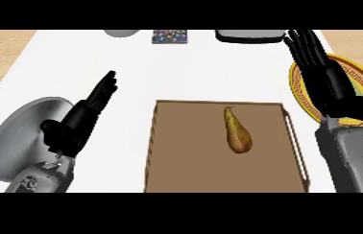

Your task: Pick the pear from the tray and place it in the plate

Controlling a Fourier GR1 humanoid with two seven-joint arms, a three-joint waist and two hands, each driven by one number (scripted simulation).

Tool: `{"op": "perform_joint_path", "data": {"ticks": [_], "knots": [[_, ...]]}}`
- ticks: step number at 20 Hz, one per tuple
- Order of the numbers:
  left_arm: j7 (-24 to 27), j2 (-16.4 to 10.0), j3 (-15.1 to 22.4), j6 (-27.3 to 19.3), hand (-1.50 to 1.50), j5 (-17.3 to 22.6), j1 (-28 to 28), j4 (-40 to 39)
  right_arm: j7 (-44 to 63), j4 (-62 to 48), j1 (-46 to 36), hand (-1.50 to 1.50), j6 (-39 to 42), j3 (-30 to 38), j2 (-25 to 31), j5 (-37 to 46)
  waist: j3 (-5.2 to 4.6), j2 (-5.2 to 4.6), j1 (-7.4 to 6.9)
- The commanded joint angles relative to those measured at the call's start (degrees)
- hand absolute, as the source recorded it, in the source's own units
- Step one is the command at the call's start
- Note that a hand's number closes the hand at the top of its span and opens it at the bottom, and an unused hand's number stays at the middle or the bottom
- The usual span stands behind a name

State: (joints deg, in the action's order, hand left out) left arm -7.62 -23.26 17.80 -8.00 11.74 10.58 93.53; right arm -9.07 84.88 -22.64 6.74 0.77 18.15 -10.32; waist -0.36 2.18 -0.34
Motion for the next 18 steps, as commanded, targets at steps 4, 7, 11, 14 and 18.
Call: {"op": "perform_joint_path", "data": {"ticks": [4,7,11,14,18], "knots": [[0.0,-2.4,-5.4,-1.8,0.0,-2.2,2.0,-2.9,12.0,0.7,-4.8,-1.5,-18.6,-11.6,-15.2,12.2,0.21,-2.22,-1.17],[0.1,-1.3,-4.2,-3.0,0.0,-3.2,1.4,-4.3,10.0,-0.6,-7.4,-1.5,-9.4,-18.1,4.0,26.9,-2.83,-1.05,-1.82],[-0.3,-0.2,-5.2,-4.6,0.0,-3.5,2.1,-7.1,19.1,-5.6,0.5,-1.5,-28.0,-25.2,-9.3,39.4,0.15,-2.29,0.43],[3.0,-0.1,-7.5,-2.8,0.0,-2.6,3.1,-10.5,17.7,-10.2,4.9,-1.5,-33.8,-31.4,-17.7,43.1,0.29,-2.37,0.23],[1.5,0.2,-8.6,-2.8,0.0,-2.9,2.9,-10.5,21.4,-7.2,7.8,-1.5,-37.3,-34.1,-14.0,54.4,0.31,-1.98,0.7]]}}
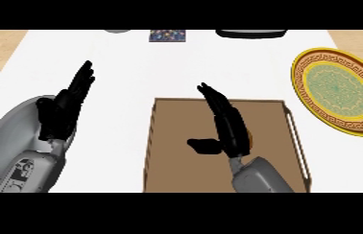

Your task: Pick the pear from the tray and place it in the plate

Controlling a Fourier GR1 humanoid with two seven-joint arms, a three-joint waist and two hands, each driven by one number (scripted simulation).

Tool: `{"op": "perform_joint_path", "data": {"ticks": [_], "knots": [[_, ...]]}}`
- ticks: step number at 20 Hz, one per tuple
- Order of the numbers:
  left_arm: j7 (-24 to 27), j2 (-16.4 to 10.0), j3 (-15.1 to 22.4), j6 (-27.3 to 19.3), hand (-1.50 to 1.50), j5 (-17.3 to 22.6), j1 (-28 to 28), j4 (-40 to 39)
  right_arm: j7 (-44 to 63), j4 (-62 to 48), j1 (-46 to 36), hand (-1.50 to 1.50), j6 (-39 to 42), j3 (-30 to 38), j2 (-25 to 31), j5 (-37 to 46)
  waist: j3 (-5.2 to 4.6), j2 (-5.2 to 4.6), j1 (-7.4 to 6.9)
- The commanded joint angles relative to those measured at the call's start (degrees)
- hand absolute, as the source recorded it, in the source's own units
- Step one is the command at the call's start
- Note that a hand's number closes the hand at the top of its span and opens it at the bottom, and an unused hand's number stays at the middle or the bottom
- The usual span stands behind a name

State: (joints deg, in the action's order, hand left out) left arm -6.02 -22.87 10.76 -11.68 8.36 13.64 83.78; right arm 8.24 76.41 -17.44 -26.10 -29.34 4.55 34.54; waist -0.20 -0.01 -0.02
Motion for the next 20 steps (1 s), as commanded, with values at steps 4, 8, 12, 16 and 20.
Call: {"op": "perform_joint_path", "data": {"ticks": [4,8,12,16,20], "knots": [[2.7,1.2,-0.7,0.5,0.0,-1.3,-1.5,-2.3,13.6,10.9,2.2,-1.5,-2.3,-5.6,2.0,20.4,0.09,0.41,0.93],[1.3,0.4,-3.0,1.9,0.0,-0.1,0.0,-2.4,25.7,25.7,3.1,-1.5,10.7,-6.2,4.2,25.7,0.09,0.49,1.23],[0.4,1.1,-2.5,0.3,0.0,-1.0,-0.1,-1.6,35.7,26.5,-0.8,-1.5,29.2,-3.5,7.3,24.5,0.01,0.63,1.21],[2.9,1.3,-2.3,2.0,0.0,-1.4,-0.7,-3.3,45.3,32.0,-3.5,-1.5,44.4,-3.2,4.2,20.6,0.05,0.3,0.68],[2.8,4.2,-1.5,0.3,0.0,-3.4,1.6,-6.0,53.9,28.9,-8.1,-1.5,52.1,-3.2,-2.1,21.1,0.11,0.04,0.32]]}}
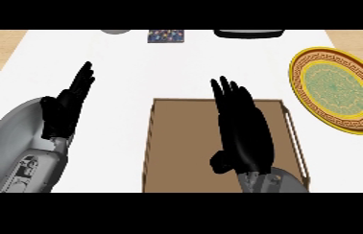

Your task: Pick the pear from the tray and place it in the plate

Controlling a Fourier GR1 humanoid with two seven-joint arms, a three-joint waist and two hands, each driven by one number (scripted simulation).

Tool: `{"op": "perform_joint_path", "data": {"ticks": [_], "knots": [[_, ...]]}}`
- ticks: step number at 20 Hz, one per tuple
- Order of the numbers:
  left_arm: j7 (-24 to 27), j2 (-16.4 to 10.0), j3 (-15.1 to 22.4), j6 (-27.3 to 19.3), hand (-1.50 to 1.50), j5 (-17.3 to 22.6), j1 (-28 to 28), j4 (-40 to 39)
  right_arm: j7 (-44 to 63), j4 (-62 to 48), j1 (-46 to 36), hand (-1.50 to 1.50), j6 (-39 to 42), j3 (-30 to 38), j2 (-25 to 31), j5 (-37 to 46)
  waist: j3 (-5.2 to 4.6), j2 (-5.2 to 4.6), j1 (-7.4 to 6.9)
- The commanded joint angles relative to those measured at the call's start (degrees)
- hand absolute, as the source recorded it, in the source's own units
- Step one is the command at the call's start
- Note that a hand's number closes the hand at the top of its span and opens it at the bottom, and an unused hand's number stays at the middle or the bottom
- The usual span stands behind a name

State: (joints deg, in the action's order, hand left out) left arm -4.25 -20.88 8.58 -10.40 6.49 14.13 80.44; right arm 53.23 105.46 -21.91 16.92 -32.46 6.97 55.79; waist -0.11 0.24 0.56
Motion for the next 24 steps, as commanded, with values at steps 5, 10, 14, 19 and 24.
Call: {"op": "perform_joint_path", "data": {"ticks": [5,10,14,19,24], "knots": [[-1.7,1.5,-0.7,0.9,0.0,-1.4,2.2,0.1,3.5,0.3,-1.9,-1.5,13.6,8.5,-0.5,-5.2,0.09,-0.24,-0.47],[1.9,3.9,-1.4,1.7,0.0,-3.0,1.4,-3.6,2.4,-5.4,-0.3,-1.5,10.0,6.6,-5.0,-1.0,0.09,-0.26,-0.58],[1.4,4.3,-0.3,2.1,0.0,-3.8,-0.7,-1.7,1.8,-10.5,-1.1,-1.5,11.8,8.1,-4.2,0.0,0.1,-0.27,-0.85],[2.2,5.7,-2.9,1.9,0.0,-4.9,1.8,-3.9,-4.4,-15.0,0.6,-1.5,10.7,10.2,-2.3,0.9,0.1,-0.3,-0.58],[-1.1,6.5,-1.7,0.9,0.0,-8.2,-2.8,3.9,-7.4,-18.3,3.4,-1.5,7.8,10.5,-2.8,3.1,0.12,-0.21,-0.71]]}}
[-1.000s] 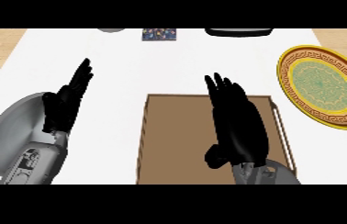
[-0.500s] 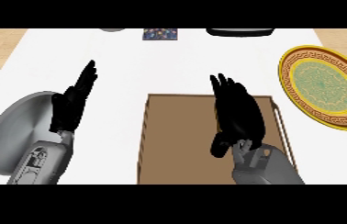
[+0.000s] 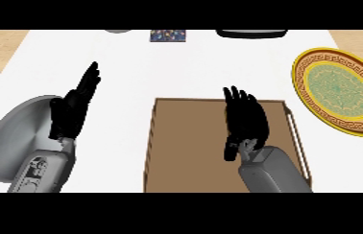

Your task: Pick the pear from the tray and place it in the plate

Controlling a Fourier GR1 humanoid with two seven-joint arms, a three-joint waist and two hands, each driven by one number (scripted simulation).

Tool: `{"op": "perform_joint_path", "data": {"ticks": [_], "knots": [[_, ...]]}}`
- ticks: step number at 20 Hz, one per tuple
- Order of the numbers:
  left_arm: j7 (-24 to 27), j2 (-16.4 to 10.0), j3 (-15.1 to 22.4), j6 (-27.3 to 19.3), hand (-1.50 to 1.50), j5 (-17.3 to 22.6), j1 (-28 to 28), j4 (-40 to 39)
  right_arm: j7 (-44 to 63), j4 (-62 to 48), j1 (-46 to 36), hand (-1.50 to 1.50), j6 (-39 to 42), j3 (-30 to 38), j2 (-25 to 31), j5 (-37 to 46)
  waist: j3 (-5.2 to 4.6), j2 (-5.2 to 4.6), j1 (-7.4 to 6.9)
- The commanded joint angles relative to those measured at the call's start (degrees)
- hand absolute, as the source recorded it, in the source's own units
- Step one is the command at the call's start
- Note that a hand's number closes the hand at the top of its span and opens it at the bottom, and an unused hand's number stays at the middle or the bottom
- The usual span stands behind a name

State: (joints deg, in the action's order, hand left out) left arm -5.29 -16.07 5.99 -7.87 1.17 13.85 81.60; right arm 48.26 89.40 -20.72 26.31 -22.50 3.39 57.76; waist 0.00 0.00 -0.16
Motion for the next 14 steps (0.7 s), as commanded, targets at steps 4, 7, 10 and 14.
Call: {"op": "perform_joint_path", "data": {"ticks": [4,7,10,14], "knots": [[-1.3,2.4,-1.2,0.9,0.0,-2.6,1.1,-0.4,-6.1,-6.0,2.0,-1.5,-3.5,3.0,1.8,2.4,0.01,-0.01,0.08],[0.5,1.7,-3.4,2.8,0.0,-2.4,-1.6,1.0,-6.1,-7.2,-0.9,-1.5,-0.9,6.0,1.0,2.0,0.0,0.0,-0.02],[1.4,1.5,-5.2,4.5,0.0,-2.4,1.9,-2.7,-7.3,-7.3,2.7,-1.5,-1.8,4.6,1.6,3.4,0.0,-0.02,0.16],[0.1,2.7,-4.8,3.7,0.0,-3.9,1.6,-1.2,-11.9,-12.1,-2.8,1.5,-6.8,7.0,2.5,5.5,0.0,-0.06,-0.01]]}}
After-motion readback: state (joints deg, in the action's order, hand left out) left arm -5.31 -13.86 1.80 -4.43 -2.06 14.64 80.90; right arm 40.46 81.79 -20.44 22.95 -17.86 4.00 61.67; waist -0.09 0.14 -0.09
